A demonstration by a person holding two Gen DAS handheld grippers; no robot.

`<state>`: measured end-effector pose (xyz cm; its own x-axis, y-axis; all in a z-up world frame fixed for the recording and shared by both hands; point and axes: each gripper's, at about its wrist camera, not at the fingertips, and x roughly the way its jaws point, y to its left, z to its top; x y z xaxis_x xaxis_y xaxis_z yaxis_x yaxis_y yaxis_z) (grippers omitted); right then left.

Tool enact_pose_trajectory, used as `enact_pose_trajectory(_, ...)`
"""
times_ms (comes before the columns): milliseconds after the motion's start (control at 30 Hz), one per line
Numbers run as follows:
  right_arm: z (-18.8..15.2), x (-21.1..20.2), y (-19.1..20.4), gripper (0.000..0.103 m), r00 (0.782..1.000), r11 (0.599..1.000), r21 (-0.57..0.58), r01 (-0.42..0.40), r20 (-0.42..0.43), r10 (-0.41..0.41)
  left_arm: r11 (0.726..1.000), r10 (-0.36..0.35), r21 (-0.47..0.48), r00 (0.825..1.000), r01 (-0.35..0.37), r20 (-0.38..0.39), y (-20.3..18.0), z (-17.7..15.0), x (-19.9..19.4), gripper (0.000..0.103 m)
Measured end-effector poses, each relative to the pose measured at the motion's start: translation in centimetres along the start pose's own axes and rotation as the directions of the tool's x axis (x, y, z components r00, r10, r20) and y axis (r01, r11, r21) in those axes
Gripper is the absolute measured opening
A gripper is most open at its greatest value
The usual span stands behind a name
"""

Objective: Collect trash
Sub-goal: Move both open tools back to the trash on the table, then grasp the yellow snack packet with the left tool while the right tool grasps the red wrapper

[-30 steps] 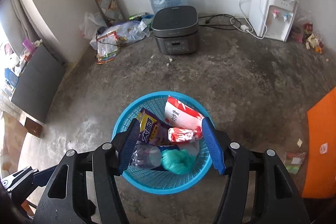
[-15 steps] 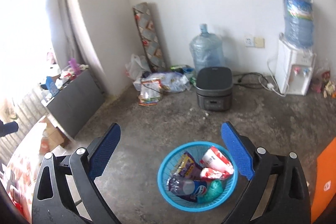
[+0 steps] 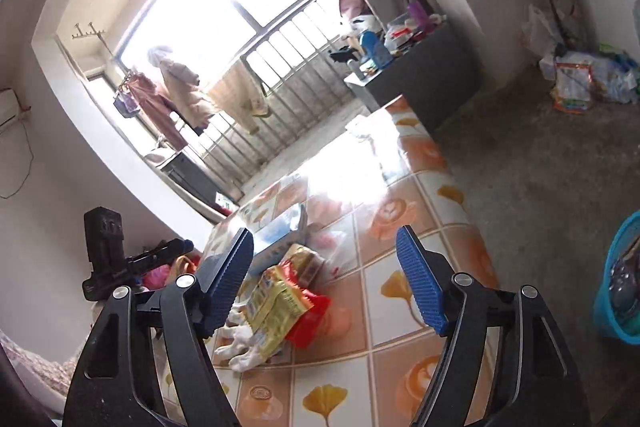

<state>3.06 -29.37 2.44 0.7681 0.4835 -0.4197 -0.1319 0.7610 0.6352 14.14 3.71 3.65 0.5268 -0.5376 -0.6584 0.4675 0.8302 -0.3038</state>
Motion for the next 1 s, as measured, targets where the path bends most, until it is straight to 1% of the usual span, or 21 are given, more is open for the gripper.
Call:
enact_pose_trajectory(33, -0.7, 0.9, 0.6, 0.062, 0.999, 1.0, 0.009, -0.02, -0.041, 0.02, 1.0, -0.019, -0.015, 1.0, 0.019, -0.007, 0.3, -1.1, -0.1, 0.08)
enact_pose_trajectory(67, -1.3, 1.8, 1.1, 0.059, 0.996, 0.999, 0.02, -0.038, -0.083, 0.039, 0.999, -0.04, -0.019, 0.999, 0.04, -0.011, 0.3, -2.2, 0.0, 0.075)
enact_pose_trajectory(100, -2.1, 2.5, 1.5, 0.053, 0.992, 0.999, 0.027, -0.043, -0.117, 0.046, 0.998, -0.056, -0.015, 0.998, 0.056, -0.018, 0.2, -3.0, 0.2, 0.073)
enact_pose_trajectory(133, -2.6, 3.1, 1.7, 0.047, 0.99, 0.999, 0.033, -0.033, -0.14, 0.037, 0.998, -0.069, -0.003, 0.997, 0.069, -0.028, -0.1, -3.6, 0.5, 0.069)
enact_pose_trajectory(167, -3.5, 3.4, 2.1, 0.044, 0.987, 0.999, 0.042, -0.014, -0.158, 0.021, 0.997, -0.078, 0.013, 0.996, 0.079, -0.036, -0.4, -4.2, 0.8, 0.067)
enact_pose_trajectory(200, -3.9, 3.8, 1.9, 0.038, 0.984, 0.998, 0.061, 0.009, -0.177, 0.002, 0.996, -0.087, 0.034, 0.995, 0.088, -0.041, -1.0, -4.7, 1.1, 0.067)
enact_pose_trajectory(233, -4.2, 4.1, 1.4, 0.034, 0.981, 0.995, 0.09, 0.033, -0.194, -0.015, 0.994, -0.093, 0.061, 0.995, 0.096, -0.043, -1.9, -5.0, 1.5, 0.067)
enact_pose_trajectory(300, -4.8, 4.8, 0.7, 0.03, 0.972, 0.985, 0.15, 0.081, -0.23, -0.045, 0.987, -0.083, 0.136, 0.996, 0.088, -0.045, -3.6, -5.8, 2.2, 0.067)
enact_pose_trajectory(333, -5.1, 4.9, 0.2, 0.029, 0.968, 0.979, 0.18, 0.093, -0.246, -0.047, 0.981, -0.065, 0.178, 0.997, 0.07, -0.037, -4.3, -6.0, 2.7, 0.067)
enact_pose_trajectory(400, -5.6, 5.3, -0.8, 0.029, 0.962, 0.967, 0.239, 0.089, -0.272, -0.021, 0.97, -0.027, 0.242, 0.999, 0.034, -0.034, -5.4, -6.4, 3.8, 0.067)
enact_pose_trajectory(433, -5.7, 5.6, -1.2, 0.029, 0.958, 0.961, 0.261, 0.094, -0.286, -0.016, 0.965, -0.007, 0.262, 0.999, 0.015, -0.034, -5.7, -6.6, 4.4, 0.067)
enact_pose_trajectory(500, -6.2, 5.9, -1.4, 0.029, 0.949, 0.953, 0.287, 0.097, -0.314, -0.002, 0.962, 0.005, 0.274, 0.999, 0.006, -0.039, -5.8, -6.7, 5.4, 0.067)
enact_pose_trajectory(633, -6.8, 6.4, -1.8, 0.032, 0.932, 0.937, 0.34, 0.082, -0.359, 0.048, 0.975, -0.017, 0.217, 0.995, 0.037, -0.095, -4.6, -6.8, 7.2, 0.067)
enact_pose_trajectory(667, -6.9, 6.5, -1.9, 0.034, 0.929, 0.935, 0.345, 0.085, -0.367, 0.051, 0.978, -0.017, 0.206, 0.994, 0.039, -0.106, -4.2, -6.9, 7.5, 0.065)
enact_pose_trajectory(700, -6.9, 6.5, -2.0, 0.032, 0.927, 0.934, 0.348, 0.079, -0.371, 0.06, 0.979, -0.019, 0.199, 0.993, 0.041, -0.115, -3.9, -6.9, 7.8, 0.062)
enact_pose_trajectory(767, -6.9, 6.6, -2.0, 0.032, 0.926, 0.931, 0.36, 0.059, -0.367, 0.084, 0.983, -0.025, 0.179, 0.991, 0.049, -0.13, -3.3, -7.0, 8.3, 0.052)
enact_pose_trajectory(833, -6.8, 6.7, -1.8, 0.032, 0.926, 0.933, 0.359, 0.038, -0.363, 0.101, 0.986, -0.05, 0.153, 0.989, 0.072, -0.142, -2.8, -7.2, 8.7, 0.046)
enact_pose_trajectory(900, -6.7, 7.0, -1.7, 0.032, 0.923, 0.93, 0.368, 0.011, -0.363, 0.132, 0.986, -0.066, 0.141, 0.987, 0.087, -0.147, -2.4, -7.2, 8.9, 0.043)
enact_pose_trajectory(967, -6.6, 7.0, -1.6, 0.032, 0.921, 0.925, 0.379, -0.012, -0.355, 0.157, 0.987, -0.073, 0.133, 0.987, 0.093, -0.144, -2.1, -7.1, 8.9, 0.037)
enact_pose_trajectory(1000, -6.6, 7.0, -1.6, 0.031, 0.921, 0.923, 0.384, -0.022, -0.351, 0.168, 0.987, -0.078, 0.126, 0.987, 0.097, -0.142, -1.9, -7.1, 8.9, 0.036)
